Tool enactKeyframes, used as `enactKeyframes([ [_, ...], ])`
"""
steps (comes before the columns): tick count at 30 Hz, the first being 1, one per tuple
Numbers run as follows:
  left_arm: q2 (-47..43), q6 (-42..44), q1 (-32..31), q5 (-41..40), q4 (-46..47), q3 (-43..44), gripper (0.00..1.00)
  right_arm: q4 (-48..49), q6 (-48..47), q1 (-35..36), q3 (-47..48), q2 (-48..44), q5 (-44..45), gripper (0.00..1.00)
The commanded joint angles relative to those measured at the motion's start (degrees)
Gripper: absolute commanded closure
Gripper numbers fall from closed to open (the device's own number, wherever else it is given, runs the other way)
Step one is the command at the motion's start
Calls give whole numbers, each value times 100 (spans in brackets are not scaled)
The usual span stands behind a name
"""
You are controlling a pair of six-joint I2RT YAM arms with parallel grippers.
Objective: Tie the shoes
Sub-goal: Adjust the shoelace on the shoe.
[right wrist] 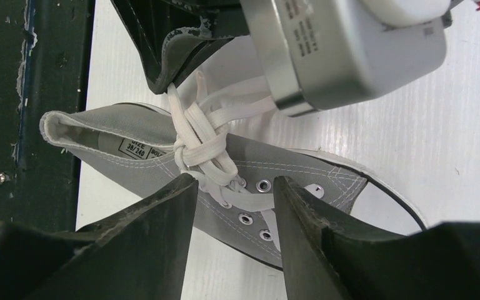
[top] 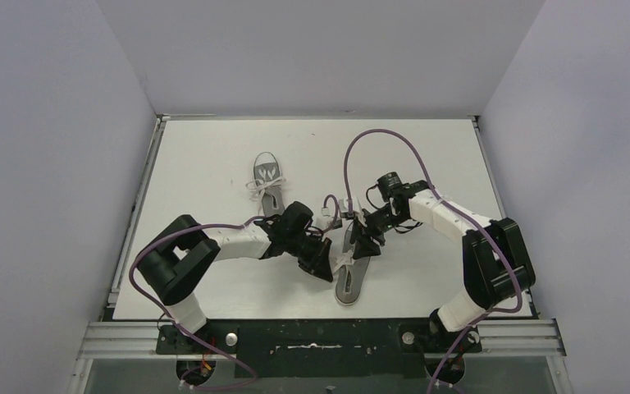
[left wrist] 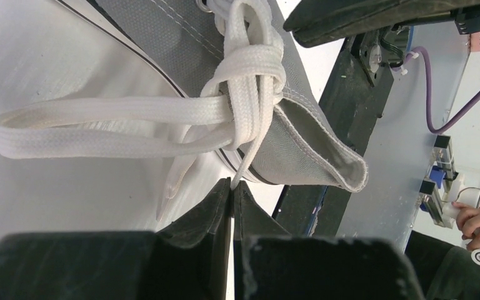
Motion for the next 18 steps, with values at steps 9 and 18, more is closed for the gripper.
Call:
enactKeyframes([
  [9, -151, 175, -26, 121, 134, 190, 100, -241, -429, 112, 489, 365, -397, 57],
  [18, -121, 144, -18, 121, 176, 186, 100, -189, -450, 185, 341, 324, -409, 57],
])
